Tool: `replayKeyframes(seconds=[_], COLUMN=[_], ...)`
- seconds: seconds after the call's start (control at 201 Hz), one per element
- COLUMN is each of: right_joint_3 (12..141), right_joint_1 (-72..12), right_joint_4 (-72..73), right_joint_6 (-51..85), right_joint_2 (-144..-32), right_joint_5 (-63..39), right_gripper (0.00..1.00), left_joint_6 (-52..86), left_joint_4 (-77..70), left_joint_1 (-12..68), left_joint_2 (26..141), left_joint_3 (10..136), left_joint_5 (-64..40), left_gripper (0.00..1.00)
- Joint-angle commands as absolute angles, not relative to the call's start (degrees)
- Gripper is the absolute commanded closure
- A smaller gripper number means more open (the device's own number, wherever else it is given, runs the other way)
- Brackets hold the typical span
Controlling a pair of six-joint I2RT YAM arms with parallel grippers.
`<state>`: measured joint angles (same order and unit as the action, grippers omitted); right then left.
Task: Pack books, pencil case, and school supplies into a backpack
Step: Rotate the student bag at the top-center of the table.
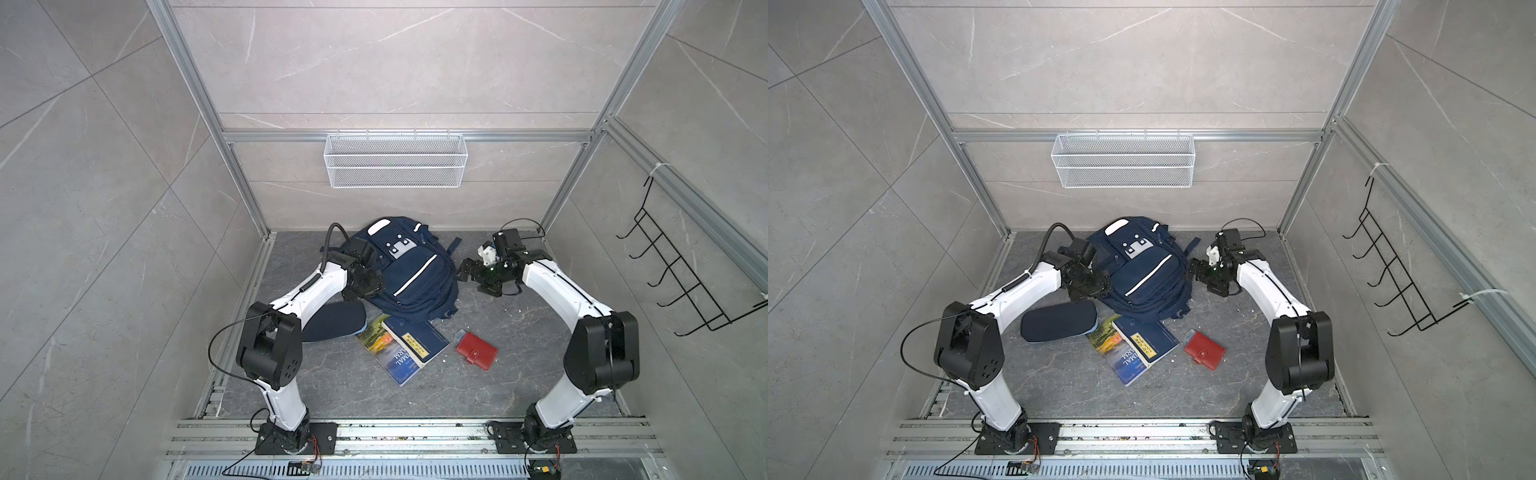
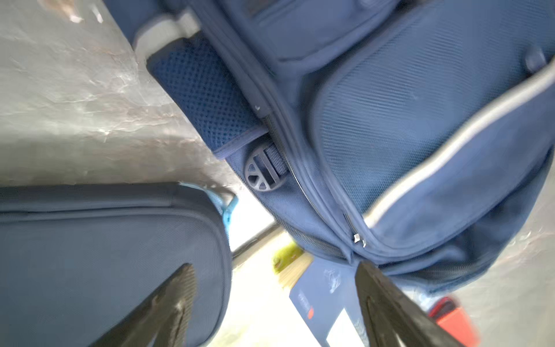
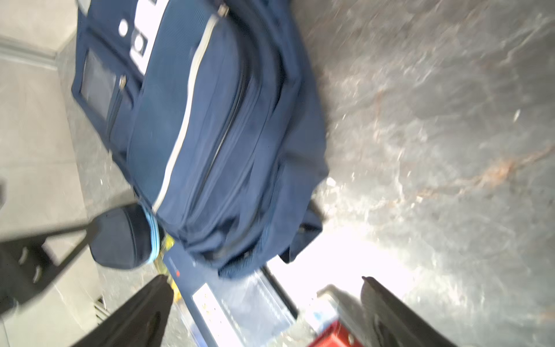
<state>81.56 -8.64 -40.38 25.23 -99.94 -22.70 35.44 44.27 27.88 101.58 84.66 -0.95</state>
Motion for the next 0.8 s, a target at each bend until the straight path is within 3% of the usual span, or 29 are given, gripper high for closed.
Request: replayKeyframes(seconds=[0.0, 0.164, 0.299, 0.403, 0.568, 0.792], right_joint_3=[87.2, 97.1, 98.0, 95.5, 89.3, 80.4], right_joint_1=[-8.6, -8.7, -9.1, -11.1, -16.7, -22.6], right_joint_4=[-38.9, -39.1, -39.6, -39.7, -39.5, -35.3], right_joint_6=[27.3, 24.7, 22.8, 21.1, 19.7, 22.2], right_joint_2=[-107.6, -118.0, -121.7, -120.7, -116.9, -110.6], right_joint_5=[-24.8, -28.1, -29.3, -28.7, -25.5, -28.4], right_gripper=[0.01, 0.04, 0.17, 0.26, 0.53, 0.62], left_joint_6=[27.5, 26.9, 28.9, 29.1, 27.3, 19.4], left_joint_4=[50.1, 49.8, 49.0, 48.6, 48.5, 48.3], left_joint_1=[31.9, 34.4, 34.7, 34.7, 34.7, 34.9], left_joint_2=[103.8, 109.4, 112.9, 114.7, 115.2, 114.8], left_joint_3=[92.6, 100.5, 105.3, 107.2, 106.6, 104.6], left_joint_5=[1.7, -2.7, -4.6, -5.3, -5.9, -4.5], left_gripper=[0.1, 0.11, 0.12, 0.16, 0.21, 0.21])
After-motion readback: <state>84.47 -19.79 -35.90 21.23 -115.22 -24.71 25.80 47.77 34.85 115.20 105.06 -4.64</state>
